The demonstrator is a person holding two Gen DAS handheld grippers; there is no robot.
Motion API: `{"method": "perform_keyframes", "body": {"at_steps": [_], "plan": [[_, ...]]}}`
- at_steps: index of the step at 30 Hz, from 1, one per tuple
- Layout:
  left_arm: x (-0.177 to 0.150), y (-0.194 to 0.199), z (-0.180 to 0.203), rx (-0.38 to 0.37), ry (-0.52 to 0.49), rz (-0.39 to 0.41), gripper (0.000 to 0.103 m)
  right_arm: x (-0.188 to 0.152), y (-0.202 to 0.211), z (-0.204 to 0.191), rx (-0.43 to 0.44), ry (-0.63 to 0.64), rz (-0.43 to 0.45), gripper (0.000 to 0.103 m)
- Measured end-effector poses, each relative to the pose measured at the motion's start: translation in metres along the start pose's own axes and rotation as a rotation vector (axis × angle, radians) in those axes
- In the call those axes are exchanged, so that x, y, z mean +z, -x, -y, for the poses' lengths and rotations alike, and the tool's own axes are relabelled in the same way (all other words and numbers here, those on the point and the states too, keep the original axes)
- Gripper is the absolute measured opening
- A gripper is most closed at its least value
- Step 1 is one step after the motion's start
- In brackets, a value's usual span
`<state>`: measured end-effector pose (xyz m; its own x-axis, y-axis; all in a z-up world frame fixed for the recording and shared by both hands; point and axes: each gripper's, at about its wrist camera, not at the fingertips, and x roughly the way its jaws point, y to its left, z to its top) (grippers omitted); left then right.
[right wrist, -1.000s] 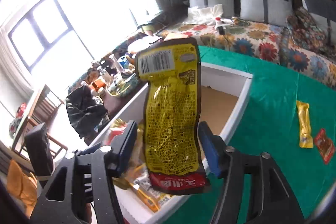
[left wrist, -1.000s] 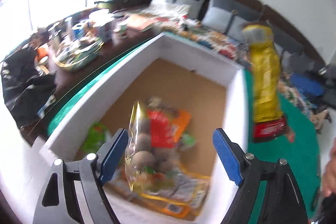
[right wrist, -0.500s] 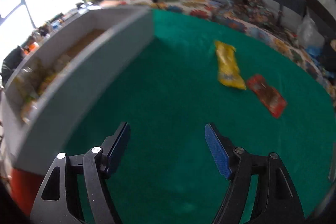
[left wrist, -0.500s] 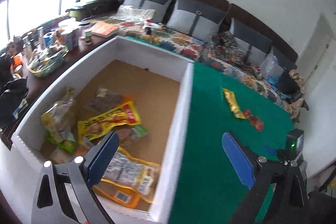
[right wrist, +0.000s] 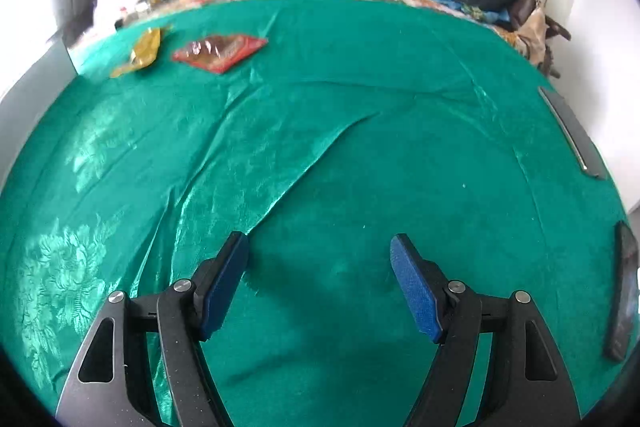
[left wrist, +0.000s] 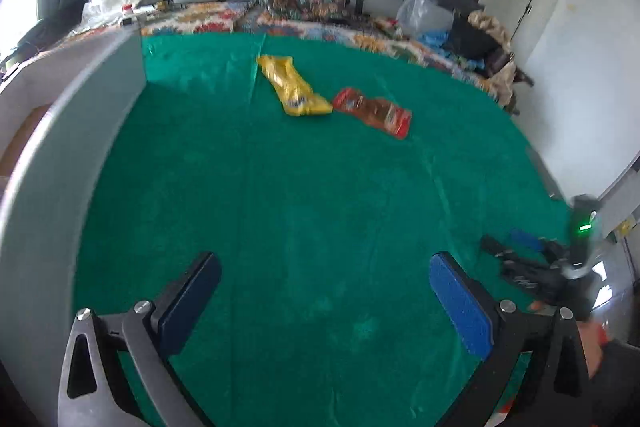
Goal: Organize snacks
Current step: 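Withdraw both open tools from the box back over the table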
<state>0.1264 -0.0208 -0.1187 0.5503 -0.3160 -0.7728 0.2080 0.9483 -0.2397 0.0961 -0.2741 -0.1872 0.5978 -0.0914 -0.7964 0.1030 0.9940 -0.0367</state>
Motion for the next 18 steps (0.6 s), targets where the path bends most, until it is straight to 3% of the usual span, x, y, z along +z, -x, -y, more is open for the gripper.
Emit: {"method": "perform_keyframes", "body": {"at_steps": [6,9,12,14,18], "plan": [[0.008,-0.067,-0.014,0.169,0.006,-0.06,0.102,0.004,-0.008,0.003,0.0,-0.021,0.001,0.085],[0.005,-0.084,-0.022,0.196,0.02,-0.097,0.102,-0.005,-0.001,-0.004,-0.003,-0.022,0.001,0.086],[-0.004,-0.088,-0.02,0.257,-0.029,-0.061,0.103,-0.006,0.0,-0.005,-0.004,-0.023,0.002,0.086],[-0.01,-0.087,-0.018,0.248,-0.044,-0.017,0.103,-0.005,0.0,-0.004,-0.003,-0.022,0.002,0.086],[-0.006,-0.09,-0.019,0.246,-0.043,-0.018,0.103,-0.005,0.0,-0.004,-0.003,-0.022,0.002,0.086]]}}
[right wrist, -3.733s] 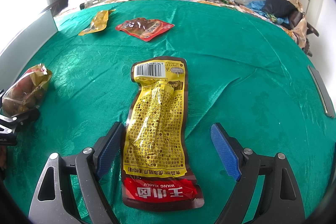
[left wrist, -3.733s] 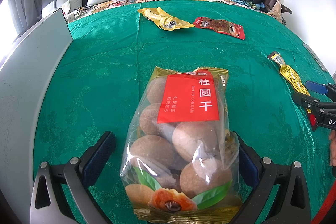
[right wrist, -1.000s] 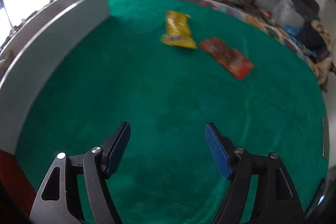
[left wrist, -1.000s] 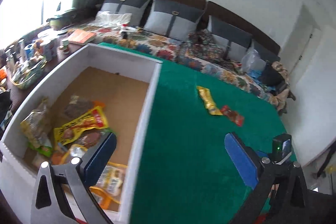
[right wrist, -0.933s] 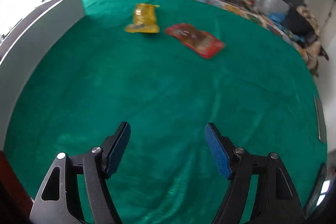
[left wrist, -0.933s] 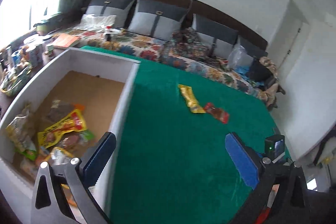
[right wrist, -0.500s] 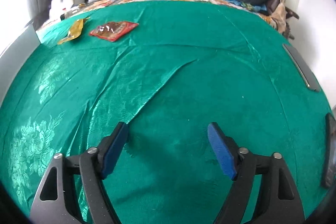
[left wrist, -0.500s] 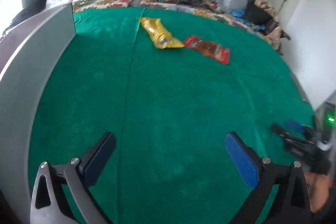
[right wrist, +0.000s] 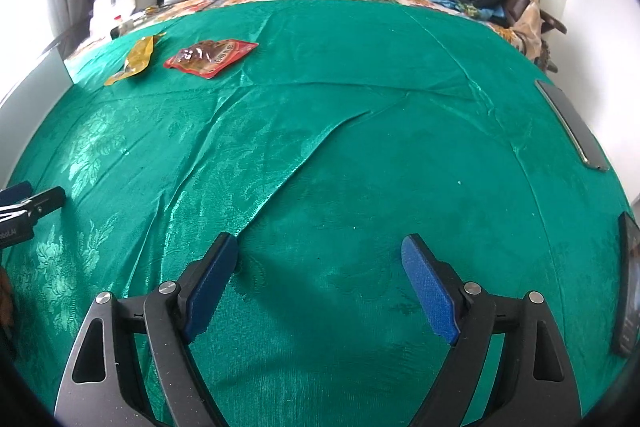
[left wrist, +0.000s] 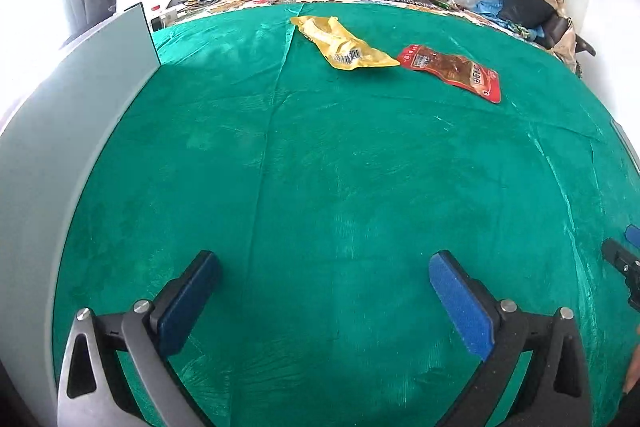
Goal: Organize snacks
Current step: 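Withdraw both open tools from the box back over the table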
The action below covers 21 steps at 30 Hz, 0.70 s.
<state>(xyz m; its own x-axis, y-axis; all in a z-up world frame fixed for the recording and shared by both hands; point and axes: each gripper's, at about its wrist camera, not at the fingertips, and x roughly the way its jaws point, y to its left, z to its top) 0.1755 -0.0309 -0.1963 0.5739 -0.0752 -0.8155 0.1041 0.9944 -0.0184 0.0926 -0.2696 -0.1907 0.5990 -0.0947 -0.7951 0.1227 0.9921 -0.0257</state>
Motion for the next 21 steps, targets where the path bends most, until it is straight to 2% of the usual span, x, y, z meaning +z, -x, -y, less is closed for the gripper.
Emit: {"method": "perform_keyframes", "body": {"at_steps": [21], "plan": [[0.003,-0.0003,-0.0006,-0.001,0.002,-0.001,0.103,-0.0041,0.0006,-0.0026,0.004,0.0,0.0,0.089]]}}
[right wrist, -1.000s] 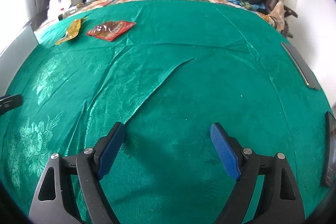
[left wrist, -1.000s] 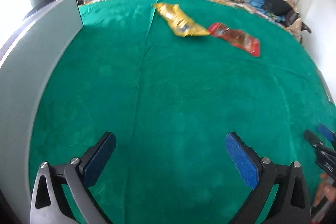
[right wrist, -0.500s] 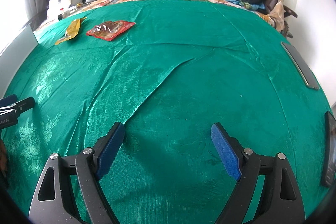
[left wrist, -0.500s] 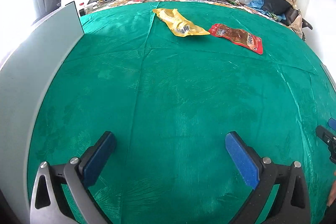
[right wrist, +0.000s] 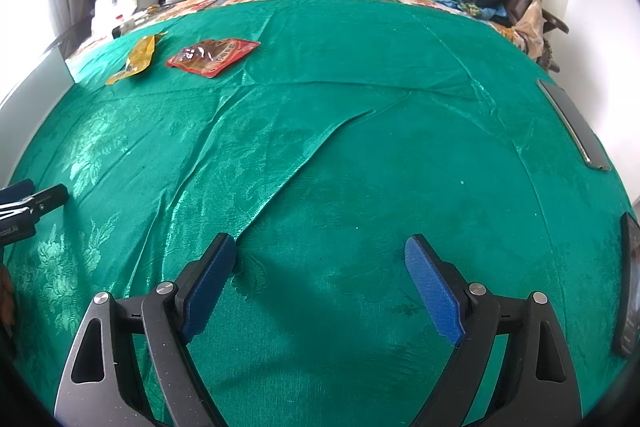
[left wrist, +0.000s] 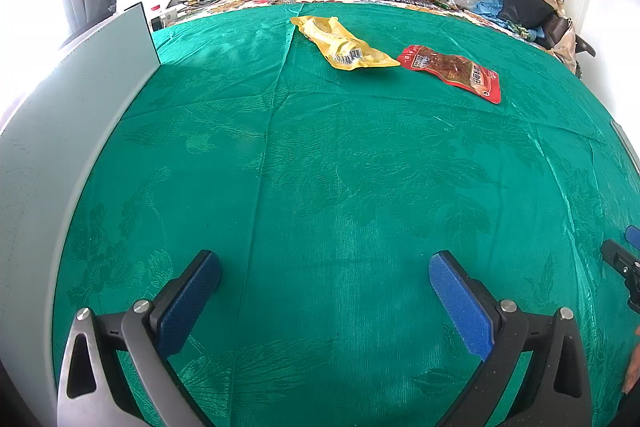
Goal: Organize snacks
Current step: 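Withdraw both open tools from the box back over the table, then grasp the long yellow sausage pack with the left tool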
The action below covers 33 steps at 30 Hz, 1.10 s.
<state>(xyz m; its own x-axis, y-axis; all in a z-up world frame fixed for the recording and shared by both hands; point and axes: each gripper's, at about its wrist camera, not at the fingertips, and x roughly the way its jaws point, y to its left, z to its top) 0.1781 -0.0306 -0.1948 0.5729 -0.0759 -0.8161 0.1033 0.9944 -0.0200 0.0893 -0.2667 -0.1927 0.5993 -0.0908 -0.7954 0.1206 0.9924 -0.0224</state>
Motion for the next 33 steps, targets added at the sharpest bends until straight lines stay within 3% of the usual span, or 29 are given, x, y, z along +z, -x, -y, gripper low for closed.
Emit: {"method": "perform_keyframes", "body": {"at_steps": [6,9,12,14,18,21,25,28,30,33], "plan": [[-0.001,0.004,0.0,-0.011,-0.018,-0.007,0.103,0.0,0.0,0.0,0.0,0.0,0.0,0.089],[0.008,0.003,0.001,-0.048,-0.059,-0.079,0.102,0.0,0.0,0.0,0.0,0.0,0.0,0.089],[0.051,0.01,-0.006,-0.07,-0.05,-0.052,0.101,0.0,0.0,0.0,0.001,-0.001,0.0,0.089],[0.094,0.012,-0.017,-0.118,0.02,-0.032,0.101,0.0,0.0,0.0,0.0,0.0,0.0,0.089],[0.164,-0.019,-0.023,-0.214,0.114,-0.116,0.101,0.0,0.0,0.0,0.0,0.0,0.0,0.089],[0.201,-0.057,-0.014,-0.161,0.091,-0.165,0.097,0.0,0.001,0.0,0.001,-0.001,0.0,0.089],[0.218,-0.105,-0.006,-0.061,0.083,-0.215,0.094,0.0,0.0,-0.001,0.002,-0.001,0.0,0.09],[0.213,-0.129,-0.01,-0.028,0.129,-0.272,0.079,0.0,0.0,-0.001,0.003,-0.002,0.0,0.09],[0.209,-0.124,-0.006,-0.049,0.113,-0.21,0.05,0.0,0.0,-0.003,0.003,-0.002,0.0,0.09],[0.198,-0.116,-0.004,-0.056,0.062,-0.197,0.049,0.0,0.0,-0.004,0.003,-0.002,0.0,0.09]]}}
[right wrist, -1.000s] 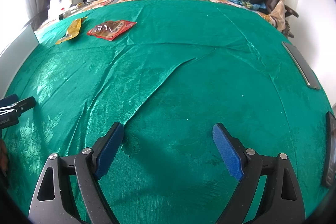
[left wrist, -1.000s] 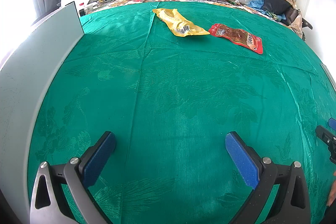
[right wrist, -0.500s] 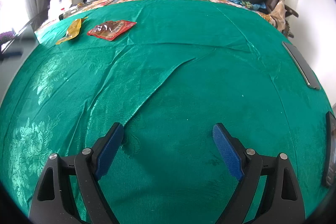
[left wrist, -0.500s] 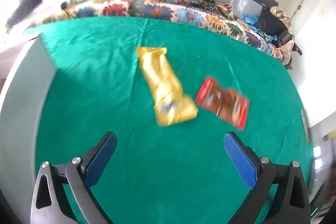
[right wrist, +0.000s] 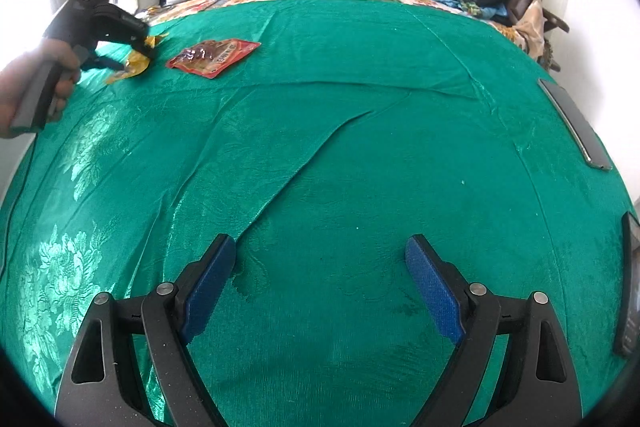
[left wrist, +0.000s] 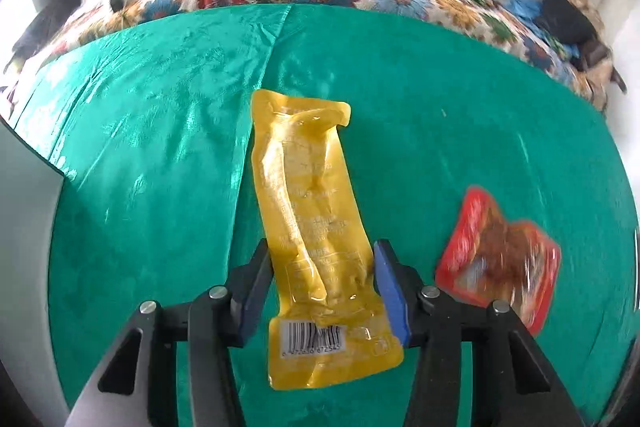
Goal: Organize snacks
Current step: 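Grasp the long yellow sausage pack with the left tool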
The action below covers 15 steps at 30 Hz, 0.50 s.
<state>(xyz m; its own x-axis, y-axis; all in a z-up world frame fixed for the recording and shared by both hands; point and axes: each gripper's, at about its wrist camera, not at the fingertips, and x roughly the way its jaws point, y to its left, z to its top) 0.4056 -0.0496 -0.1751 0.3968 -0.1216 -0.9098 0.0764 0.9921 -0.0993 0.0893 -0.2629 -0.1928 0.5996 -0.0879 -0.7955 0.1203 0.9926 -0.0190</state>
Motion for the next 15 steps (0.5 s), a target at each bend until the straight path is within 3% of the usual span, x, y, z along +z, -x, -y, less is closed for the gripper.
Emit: {"method": "perform_keyframes", "body": {"at_steps": [4,12,15], "plan": [[-0.051,0.027,-0.012,-0.053,-0.006,-0.004,0.049,0.0,0.0,0.0,0.0,0.0,0.0,0.09],[-0.185,0.088,-0.034,-0.153,-0.043,-0.009,0.05,0.0,0.001,-0.001,-0.001,0.0,0.0,0.09],[-0.209,0.097,-0.037,-0.143,-0.044,0.025,0.051,0.0,0.001,-0.001,-0.001,0.0,0.0,0.09]]}}
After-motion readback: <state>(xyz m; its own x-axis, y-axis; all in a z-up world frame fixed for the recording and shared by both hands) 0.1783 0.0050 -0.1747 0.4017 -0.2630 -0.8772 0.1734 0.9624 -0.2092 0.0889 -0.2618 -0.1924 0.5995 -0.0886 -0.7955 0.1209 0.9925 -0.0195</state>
